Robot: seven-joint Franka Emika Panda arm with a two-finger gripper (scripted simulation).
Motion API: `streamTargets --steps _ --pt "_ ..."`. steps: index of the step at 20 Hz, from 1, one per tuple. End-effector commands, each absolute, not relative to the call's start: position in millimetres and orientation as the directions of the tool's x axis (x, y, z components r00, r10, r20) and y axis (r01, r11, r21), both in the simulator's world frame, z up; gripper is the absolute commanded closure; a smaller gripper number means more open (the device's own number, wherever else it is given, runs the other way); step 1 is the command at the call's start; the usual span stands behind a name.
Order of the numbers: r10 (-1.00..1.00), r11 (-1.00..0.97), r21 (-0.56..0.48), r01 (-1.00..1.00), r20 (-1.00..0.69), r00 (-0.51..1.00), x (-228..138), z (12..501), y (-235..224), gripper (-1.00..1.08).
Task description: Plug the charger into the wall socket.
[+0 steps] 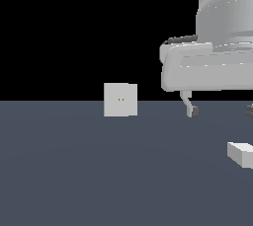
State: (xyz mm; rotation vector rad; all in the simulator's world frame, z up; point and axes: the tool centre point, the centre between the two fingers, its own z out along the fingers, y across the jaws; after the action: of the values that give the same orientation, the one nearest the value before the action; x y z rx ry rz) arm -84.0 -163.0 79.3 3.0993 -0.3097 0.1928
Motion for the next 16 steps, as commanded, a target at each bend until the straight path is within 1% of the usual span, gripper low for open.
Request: streamTargets --steps 1,7,16 --pt "-0.21 -0.977 0.007 -0.213 0.138 0.968 -90 73 -174 -0.92" --pt "-0.23 -0.972 0.002 -0.233 0.154 0.961 -97 63 -189 -0.92" --pt "-0.233 -0.972 0.001 -0.236 0.155 0.96 -98 58 -190 -0.92"
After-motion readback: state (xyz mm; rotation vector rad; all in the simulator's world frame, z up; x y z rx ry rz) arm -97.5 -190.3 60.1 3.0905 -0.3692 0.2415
